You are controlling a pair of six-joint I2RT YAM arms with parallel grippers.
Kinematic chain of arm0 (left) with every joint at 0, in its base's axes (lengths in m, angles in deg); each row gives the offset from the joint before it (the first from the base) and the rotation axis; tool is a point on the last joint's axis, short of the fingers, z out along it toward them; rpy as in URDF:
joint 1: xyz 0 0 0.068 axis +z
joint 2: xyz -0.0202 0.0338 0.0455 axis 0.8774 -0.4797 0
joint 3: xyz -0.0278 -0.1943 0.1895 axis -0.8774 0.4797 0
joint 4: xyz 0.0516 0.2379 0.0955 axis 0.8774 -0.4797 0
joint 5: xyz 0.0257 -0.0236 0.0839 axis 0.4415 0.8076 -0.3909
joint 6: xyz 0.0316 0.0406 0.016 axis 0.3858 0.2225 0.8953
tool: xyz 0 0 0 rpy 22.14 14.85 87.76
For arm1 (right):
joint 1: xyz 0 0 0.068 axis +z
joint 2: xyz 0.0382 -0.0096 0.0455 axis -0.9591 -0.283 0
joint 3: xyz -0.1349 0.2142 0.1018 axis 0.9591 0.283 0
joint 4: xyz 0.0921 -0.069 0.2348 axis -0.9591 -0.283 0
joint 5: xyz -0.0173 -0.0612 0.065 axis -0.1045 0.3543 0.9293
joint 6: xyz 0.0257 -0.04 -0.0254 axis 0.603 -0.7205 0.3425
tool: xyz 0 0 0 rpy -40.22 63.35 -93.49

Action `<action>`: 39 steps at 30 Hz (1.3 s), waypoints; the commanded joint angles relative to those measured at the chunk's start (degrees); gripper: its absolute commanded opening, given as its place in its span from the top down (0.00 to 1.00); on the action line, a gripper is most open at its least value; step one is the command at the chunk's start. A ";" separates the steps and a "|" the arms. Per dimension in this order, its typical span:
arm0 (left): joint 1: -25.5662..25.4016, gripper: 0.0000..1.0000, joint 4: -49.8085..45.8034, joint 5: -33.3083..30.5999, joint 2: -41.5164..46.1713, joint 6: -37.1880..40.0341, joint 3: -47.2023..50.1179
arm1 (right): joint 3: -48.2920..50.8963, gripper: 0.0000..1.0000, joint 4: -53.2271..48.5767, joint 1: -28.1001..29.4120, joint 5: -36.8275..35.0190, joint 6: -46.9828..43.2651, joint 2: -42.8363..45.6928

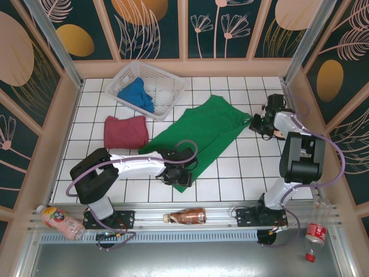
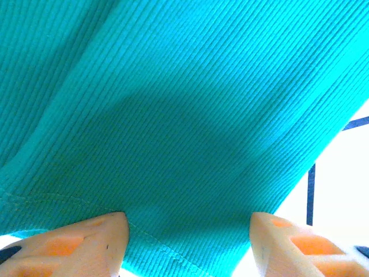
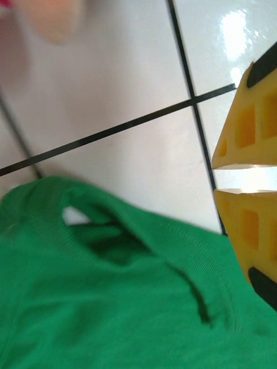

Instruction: Fold and stack the tank tops

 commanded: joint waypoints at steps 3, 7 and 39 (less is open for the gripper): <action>-0.01 0.40 -5.63 -0.34 -1.14 1.49 1.95 | -0.06 0.87 3.82 0.91 2.28 0.54 -4.37; -0.06 0.40 -5.56 -0.51 -1.01 1.45 1.93 | -1.52 0.87 6.00 2.40 2.91 1.59 -6.98; -0.07 0.40 -3.87 1.20 1.22 -0.01 6.49 | -22.16 0.84 2.23 5.01 2.43 0.36 -23.41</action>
